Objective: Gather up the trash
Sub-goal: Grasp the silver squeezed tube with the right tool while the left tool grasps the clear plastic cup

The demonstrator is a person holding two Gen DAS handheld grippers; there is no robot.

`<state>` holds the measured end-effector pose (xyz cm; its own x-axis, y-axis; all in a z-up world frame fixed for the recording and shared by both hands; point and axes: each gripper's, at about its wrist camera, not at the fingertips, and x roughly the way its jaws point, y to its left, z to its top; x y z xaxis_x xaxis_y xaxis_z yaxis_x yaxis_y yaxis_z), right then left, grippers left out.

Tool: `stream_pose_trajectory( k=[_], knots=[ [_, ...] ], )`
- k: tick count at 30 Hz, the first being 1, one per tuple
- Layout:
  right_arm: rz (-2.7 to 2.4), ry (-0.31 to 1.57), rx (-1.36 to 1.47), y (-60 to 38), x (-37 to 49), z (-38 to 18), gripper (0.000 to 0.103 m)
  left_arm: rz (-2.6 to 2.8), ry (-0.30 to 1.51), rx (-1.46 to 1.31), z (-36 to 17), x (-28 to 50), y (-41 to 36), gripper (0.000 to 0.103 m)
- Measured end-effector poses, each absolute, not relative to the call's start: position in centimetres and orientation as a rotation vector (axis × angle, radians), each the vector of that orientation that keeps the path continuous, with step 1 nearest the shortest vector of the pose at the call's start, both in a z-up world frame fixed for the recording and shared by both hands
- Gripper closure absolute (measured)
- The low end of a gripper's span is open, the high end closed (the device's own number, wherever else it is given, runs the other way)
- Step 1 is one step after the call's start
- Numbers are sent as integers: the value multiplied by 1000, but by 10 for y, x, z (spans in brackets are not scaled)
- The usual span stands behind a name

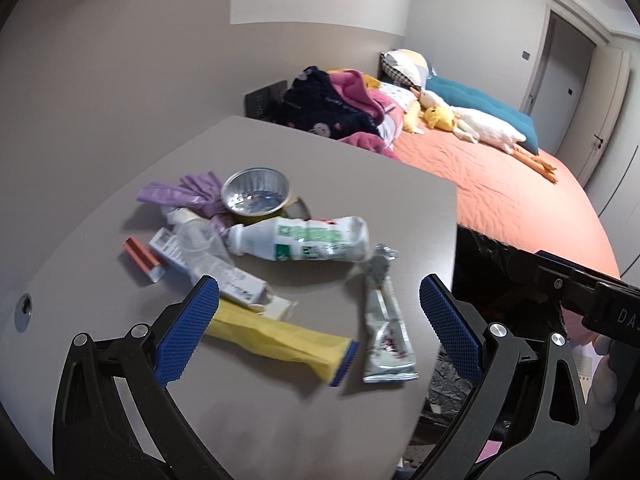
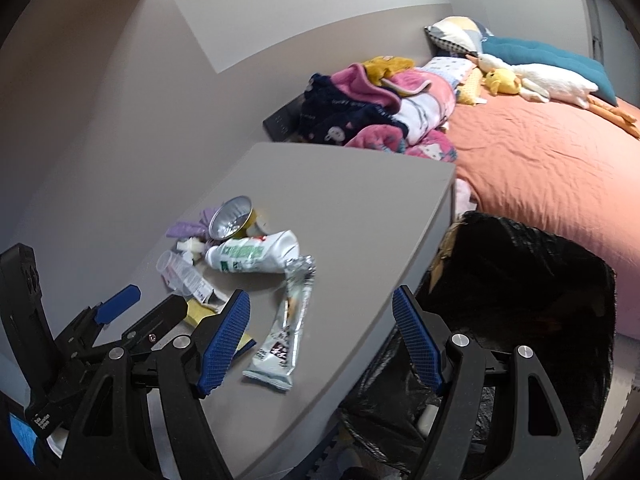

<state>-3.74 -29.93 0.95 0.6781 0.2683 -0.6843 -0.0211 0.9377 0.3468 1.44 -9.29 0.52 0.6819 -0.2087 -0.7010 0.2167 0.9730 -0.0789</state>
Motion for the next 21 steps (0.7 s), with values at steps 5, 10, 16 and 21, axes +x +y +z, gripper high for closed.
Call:
stream_pose_trajectory(
  k=[5,10,16,21],
  knots=[
    [180,845,307,-283,-28,0,28,-222,791,3,-2,18,-76,6],
    [186,876,286,-269,-19,-8,28,-201,814,-23,-11,25,-62,6],
    [183,903,247,-254,-10,-17,28,-189,824,-34,-18,33,-47,6],
    [175,927,225,-244,0,-29,28,-181,831,-50,-26,44,-33,6]
  ],
)
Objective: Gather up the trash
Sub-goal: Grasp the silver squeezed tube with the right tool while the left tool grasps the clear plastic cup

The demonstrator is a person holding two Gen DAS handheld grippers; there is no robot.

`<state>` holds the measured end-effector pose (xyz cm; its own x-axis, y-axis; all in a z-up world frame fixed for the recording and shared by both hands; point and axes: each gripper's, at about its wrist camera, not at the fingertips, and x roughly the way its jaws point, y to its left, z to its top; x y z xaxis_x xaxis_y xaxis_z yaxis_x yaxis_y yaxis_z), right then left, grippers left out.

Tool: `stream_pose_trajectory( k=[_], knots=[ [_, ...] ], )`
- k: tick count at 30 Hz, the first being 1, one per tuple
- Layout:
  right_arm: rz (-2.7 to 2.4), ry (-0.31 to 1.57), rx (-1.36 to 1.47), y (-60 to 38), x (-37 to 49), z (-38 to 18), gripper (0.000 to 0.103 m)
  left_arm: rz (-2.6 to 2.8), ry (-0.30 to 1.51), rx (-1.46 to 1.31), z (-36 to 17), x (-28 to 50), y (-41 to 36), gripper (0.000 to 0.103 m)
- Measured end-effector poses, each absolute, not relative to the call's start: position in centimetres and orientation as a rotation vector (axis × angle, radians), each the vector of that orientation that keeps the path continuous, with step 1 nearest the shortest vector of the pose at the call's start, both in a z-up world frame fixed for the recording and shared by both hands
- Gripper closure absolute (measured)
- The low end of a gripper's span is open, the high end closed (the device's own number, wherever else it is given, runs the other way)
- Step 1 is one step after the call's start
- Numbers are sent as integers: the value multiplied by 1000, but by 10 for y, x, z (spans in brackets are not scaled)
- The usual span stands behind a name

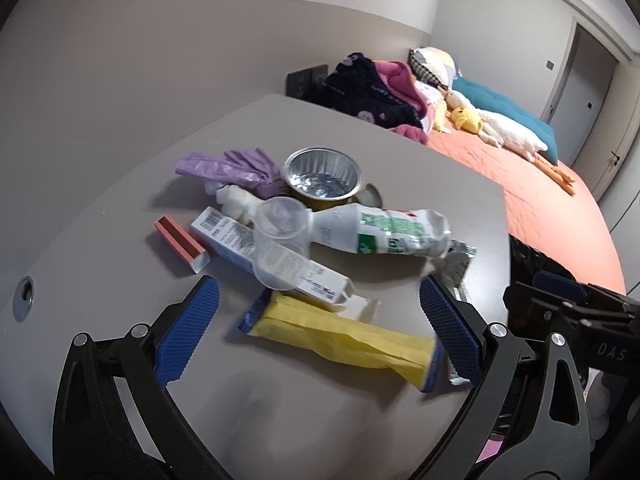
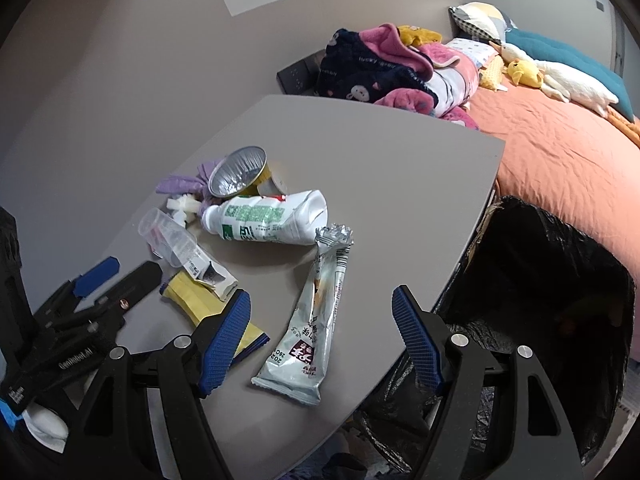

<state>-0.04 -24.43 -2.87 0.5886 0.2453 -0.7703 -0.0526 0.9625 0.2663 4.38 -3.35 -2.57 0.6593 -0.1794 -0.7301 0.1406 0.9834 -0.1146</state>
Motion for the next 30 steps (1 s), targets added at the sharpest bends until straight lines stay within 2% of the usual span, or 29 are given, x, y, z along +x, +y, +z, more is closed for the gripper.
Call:
stream_pose_trajectory(
  k=[8,17,19,22,25,27,30],
  knots=[
    [146,979,201,-232,17,-52,31,-160,861,-55,-40,64,-19,6],
    [110,1021,165,-222,34,-75,51,-168,869,-33,-54,83,-17,7],
    [103,1016,143,-219,35,-75,59,-174,872,-30,-56,86,-16,9],
    [106,1014,137,-217,35,-75,71,-188,877,-46,-58,93,-12,20],
    [119,1017,159,-220,36,-75,74,-206,884,-74,-60,97,-9,31],
    [131,1017,173,-222,37,-75,76,-214,884,-79,-61,97,-9,46],
    [147,1025,219,-227,40,-74,77,-217,885,-88,-62,98,-8,62]
  ],
)
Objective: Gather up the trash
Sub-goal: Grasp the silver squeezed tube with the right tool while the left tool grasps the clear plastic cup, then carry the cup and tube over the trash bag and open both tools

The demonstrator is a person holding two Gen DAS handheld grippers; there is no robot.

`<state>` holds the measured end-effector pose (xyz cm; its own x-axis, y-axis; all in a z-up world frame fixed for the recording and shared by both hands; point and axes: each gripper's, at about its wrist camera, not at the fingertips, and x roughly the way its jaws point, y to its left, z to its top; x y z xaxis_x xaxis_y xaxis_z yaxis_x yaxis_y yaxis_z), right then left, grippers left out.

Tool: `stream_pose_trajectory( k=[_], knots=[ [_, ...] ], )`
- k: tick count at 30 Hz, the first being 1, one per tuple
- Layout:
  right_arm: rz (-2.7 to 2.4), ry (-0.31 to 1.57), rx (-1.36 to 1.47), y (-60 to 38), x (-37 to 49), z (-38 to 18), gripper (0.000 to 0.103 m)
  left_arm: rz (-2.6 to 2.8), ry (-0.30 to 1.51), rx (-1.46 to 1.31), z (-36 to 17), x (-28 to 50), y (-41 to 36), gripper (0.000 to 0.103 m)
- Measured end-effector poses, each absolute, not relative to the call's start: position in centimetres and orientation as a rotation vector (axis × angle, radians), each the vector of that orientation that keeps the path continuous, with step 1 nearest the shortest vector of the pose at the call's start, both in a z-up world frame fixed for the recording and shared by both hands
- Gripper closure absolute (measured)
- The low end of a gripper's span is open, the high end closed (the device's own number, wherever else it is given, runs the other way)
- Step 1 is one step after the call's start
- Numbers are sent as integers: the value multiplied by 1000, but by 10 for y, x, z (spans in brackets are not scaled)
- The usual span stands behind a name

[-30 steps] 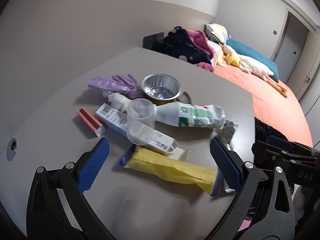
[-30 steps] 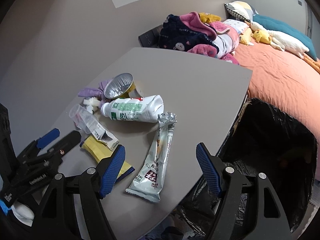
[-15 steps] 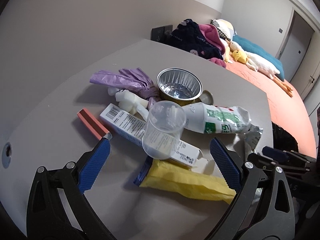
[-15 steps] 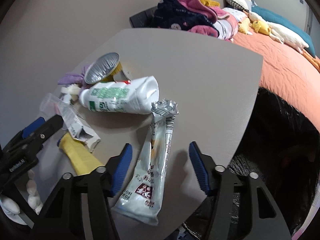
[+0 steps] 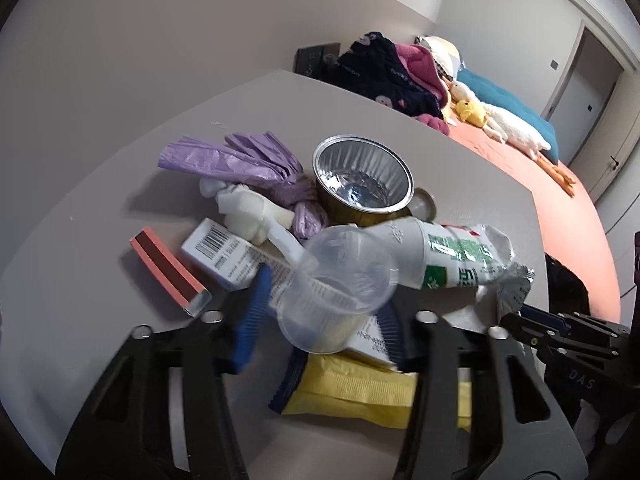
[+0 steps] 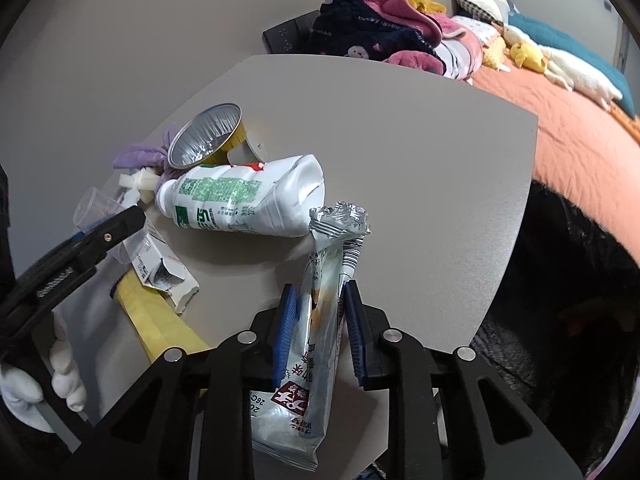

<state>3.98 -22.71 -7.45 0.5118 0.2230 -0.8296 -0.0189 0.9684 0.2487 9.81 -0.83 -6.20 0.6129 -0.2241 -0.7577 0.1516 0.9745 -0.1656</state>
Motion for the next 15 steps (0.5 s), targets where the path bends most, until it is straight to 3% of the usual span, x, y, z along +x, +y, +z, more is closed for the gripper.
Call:
stream_pose_trajectory(
  k=[15],
  knots=[
    [179,966,325,-251,32,-51,89,-227,888,-153,-49,89,-9,62]
  ],
)
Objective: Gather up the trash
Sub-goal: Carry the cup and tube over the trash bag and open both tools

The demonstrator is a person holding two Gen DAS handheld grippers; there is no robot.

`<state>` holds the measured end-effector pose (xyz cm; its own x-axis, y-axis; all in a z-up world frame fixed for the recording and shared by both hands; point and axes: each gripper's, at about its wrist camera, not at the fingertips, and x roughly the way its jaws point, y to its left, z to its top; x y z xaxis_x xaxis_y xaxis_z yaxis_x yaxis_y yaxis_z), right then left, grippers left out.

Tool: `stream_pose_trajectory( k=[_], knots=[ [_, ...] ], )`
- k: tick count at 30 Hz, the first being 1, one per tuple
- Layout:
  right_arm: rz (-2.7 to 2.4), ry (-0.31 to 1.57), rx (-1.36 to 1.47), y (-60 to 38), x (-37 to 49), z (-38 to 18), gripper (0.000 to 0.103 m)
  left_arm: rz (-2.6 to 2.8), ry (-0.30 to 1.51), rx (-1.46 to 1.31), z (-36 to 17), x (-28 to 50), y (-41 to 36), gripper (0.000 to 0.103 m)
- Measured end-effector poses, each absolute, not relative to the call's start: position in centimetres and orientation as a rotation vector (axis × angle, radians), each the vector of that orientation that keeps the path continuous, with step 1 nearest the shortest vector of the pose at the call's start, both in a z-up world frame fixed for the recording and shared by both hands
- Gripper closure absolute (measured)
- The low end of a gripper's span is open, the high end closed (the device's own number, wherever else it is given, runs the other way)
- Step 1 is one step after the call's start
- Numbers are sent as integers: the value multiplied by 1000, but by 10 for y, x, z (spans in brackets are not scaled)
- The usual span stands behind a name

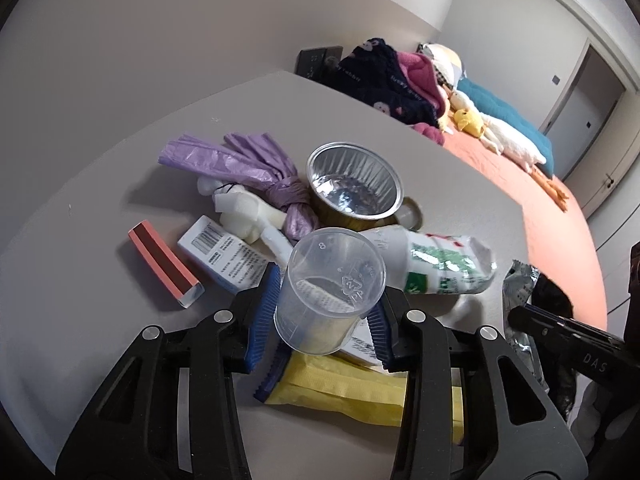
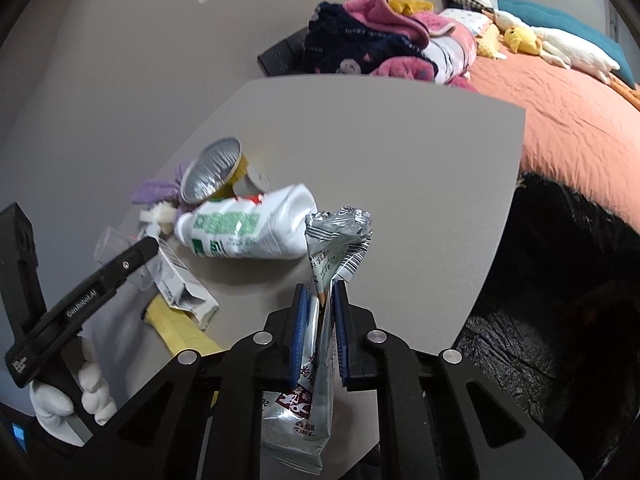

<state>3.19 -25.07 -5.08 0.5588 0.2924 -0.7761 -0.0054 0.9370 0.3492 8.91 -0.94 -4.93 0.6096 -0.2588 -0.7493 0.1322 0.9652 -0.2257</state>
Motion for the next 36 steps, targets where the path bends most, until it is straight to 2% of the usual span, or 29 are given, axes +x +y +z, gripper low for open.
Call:
stream_pose_trajectory(
  k=[16,36],
  knots=[
    [203,836,346,-280,10,0,90,-313,817,-132,-9,75,-56,62],
    [136,742,356,-334,-28,29,90,-447,750,-64,17,68,-127,62]
  ],
)
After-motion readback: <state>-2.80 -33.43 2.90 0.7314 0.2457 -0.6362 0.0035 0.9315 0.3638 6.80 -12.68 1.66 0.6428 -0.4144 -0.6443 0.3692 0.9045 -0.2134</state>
